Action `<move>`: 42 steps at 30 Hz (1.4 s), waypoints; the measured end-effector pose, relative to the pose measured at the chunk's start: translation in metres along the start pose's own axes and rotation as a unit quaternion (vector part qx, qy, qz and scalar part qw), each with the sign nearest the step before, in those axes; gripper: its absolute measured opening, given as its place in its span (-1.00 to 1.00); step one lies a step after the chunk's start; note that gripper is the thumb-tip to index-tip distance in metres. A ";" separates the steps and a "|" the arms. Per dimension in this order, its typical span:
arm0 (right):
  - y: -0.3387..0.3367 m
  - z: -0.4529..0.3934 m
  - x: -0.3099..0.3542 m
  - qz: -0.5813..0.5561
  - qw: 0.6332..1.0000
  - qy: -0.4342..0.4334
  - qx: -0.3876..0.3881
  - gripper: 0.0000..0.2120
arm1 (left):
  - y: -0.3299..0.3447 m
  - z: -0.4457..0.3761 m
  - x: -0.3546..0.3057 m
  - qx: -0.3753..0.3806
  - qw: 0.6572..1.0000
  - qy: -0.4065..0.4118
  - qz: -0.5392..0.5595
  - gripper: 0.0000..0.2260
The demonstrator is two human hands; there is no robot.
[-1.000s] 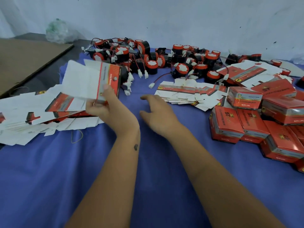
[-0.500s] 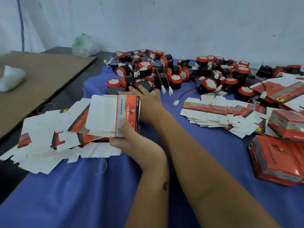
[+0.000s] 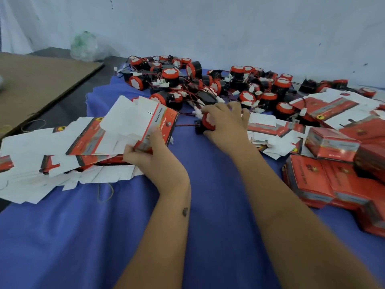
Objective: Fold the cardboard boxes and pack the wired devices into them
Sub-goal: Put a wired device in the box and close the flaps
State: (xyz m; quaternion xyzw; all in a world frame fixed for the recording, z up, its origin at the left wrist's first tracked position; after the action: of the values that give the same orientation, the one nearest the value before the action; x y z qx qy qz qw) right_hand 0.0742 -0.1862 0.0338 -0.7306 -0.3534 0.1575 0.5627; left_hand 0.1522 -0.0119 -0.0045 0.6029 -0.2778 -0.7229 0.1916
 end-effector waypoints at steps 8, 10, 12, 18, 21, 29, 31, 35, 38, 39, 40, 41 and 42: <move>-0.015 0.072 -0.014 -0.209 0.967 0.129 -0.070 -0.52 | 0.014 0.005 0.004 0.115 0.983 0.045 -0.138 -0.43; -0.014 0.084 -0.017 -0.294 0.938 0.172 -0.067 -0.56 | 0.019 0.008 0.008 0.152 0.970 0.053 -0.180 -0.43; -0.014 0.096 -0.023 -0.412 0.878 0.228 -0.083 -0.57 | 0.021 0.011 0.011 0.175 0.961 0.058 -0.205 -0.42; -0.020 0.110 -0.040 -0.512 0.802 0.261 -0.164 -0.67 | 0.027 0.016 0.016 0.252 0.911 0.092 -0.315 -0.34; -0.026 0.110 -0.044 -0.504 0.799 0.261 -0.202 -0.71 | 0.031 0.022 0.024 0.307 0.867 0.093 -0.381 -0.36; -0.035 0.105 -0.015 -0.499 0.841 0.101 -0.185 -0.90 | 0.033 0.026 0.028 0.341 0.824 0.076 -0.447 -0.43; -0.033 0.105 -0.008 -0.482 0.860 0.066 -0.150 -0.71 | 0.033 0.026 0.028 0.342 0.823 0.074 -0.447 -0.46; -0.037 0.105 0.005 -0.433 0.892 -0.001 -0.131 -0.48 | 0.033 0.025 0.029 0.352 0.812 0.078 -0.460 -0.52; -0.042 0.105 0.002 -0.390 0.905 -0.010 -0.172 -0.50 | 0.034 0.027 0.028 0.364 0.809 0.081 -0.454 -0.51; -0.044 0.105 0.001 -0.376 0.908 -0.007 -0.186 -0.51 | 0.035 0.028 0.027 0.369 0.808 0.083 -0.452 -0.49; -0.045 0.106 -0.001 -0.363 0.910 -0.001 -0.200 -0.52 | 0.036 0.029 0.027 0.373 0.808 0.081 -0.449 -0.47; -0.045 0.107 -0.002 -0.352 0.912 0.007 -0.213 -0.54 | 0.036 0.030 0.027 0.378 0.808 0.075 -0.446 -0.44; -0.046 0.107 -0.003 -0.340 0.914 0.015 -0.222 -0.55 | 0.036 0.032 0.027 0.383 0.809 0.065 -0.442 -0.40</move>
State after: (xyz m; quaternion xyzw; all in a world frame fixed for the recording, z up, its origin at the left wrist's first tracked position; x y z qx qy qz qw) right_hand -0.0105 -0.1068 0.0420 -0.6750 -0.5978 -0.1364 0.4104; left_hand 0.1137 -0.0510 0.0018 0.7307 -0.2225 -0.5237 -0.3773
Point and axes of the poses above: each hand's wrist, its own z-axis away from the middle knuckle, its own y-axis out of the palm, x = y × z, the point moved 6 cm from there along -z, towards the middle knuckle, and after that the axes turned 3 degrees about x, right-handed, at the moved point
